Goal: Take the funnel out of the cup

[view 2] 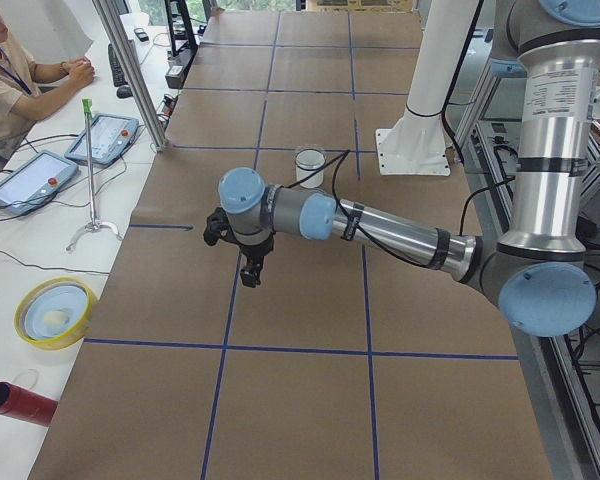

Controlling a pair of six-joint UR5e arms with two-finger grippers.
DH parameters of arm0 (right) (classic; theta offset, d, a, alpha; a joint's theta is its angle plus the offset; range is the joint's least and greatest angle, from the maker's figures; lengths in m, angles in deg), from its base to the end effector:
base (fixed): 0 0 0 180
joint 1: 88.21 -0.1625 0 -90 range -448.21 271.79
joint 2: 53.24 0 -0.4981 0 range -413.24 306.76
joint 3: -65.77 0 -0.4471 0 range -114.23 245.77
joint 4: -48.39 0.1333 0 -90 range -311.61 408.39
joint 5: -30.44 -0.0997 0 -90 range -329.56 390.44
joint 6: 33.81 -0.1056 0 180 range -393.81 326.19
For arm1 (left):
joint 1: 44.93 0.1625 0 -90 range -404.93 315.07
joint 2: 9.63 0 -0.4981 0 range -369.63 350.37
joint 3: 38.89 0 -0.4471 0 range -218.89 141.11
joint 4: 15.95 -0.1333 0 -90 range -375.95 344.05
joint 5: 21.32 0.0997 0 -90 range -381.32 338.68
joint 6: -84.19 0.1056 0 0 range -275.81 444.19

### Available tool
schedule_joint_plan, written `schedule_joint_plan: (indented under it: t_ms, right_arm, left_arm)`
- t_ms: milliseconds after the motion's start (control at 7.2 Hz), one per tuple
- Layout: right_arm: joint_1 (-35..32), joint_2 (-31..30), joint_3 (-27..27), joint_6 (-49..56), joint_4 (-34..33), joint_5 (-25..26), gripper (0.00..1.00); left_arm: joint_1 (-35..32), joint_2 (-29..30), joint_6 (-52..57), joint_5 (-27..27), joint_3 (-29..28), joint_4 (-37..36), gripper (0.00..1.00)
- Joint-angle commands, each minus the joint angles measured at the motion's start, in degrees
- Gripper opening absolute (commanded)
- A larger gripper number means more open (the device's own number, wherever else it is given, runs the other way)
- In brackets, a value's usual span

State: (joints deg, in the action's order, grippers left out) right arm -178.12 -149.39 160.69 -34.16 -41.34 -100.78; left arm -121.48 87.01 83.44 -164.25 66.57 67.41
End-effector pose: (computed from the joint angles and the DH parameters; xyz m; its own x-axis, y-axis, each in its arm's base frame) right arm 0.0629 -0.4921 0.7484 0.7522 0.0160 0.6587 -0.0030 0.9998 -0.0208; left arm 0.0884 -0.5803 0.5238 0.5397 0.3348 -0.7725 -0.2171 0.9418 0.2565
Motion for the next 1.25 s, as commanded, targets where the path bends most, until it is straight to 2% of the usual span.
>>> schedule_joint_plan:
  t_ms: [0,278,417,556,694,833,972,1111]
  right_arm:
    - [0.00,0.08,0.00,0.00,0.00,0.00,1.00]
    - [0.00,0.00,-0.09,0.00,0.00,0.00,1.00]
    - [0.00,0.00,0.00,0.00,0.00,0.00,1.00]
    - [0.00,0.00,0.00,0.00,0.00,0.00,1.00]
    - [0.00,0.00,0.00,0.00,0.00,0.00,1.00]
    - [0.00,0.00,0.00,0.00,0.00,0.00,1.00]
    - [0.00,0.00,0.00,0.00,0.00,0.00,1.00]
    - [0.00,0.00,0.00,0.00,0.00,0.00,1.00]
  left_arm:
    - [8.15,10.03,-4.68,-7.82,0.18,0.05,1.00]
    - [17.79,20.57,-25.70,-9.03,-1.75,4.50,1.00]
    - [19.15,21.22,-28.49,-7.73,-2.10,12.36,1.00]
    - [19.77,21.31,-29.48,-1.36,-2.97,17.75,1.00]
    - [21.00,21.58,-31.49,4.19,-3.94,17.89,1.00]
    - [21.09,21.67,-30.99,4.59,-4.21,18.85,1.00]
    - [20.75,21.67,-32.03,8.77,-4.13,20.51,1.00]
    - [21.09,21.75,-32.30,16.64,-4.65,20.00,1.00]
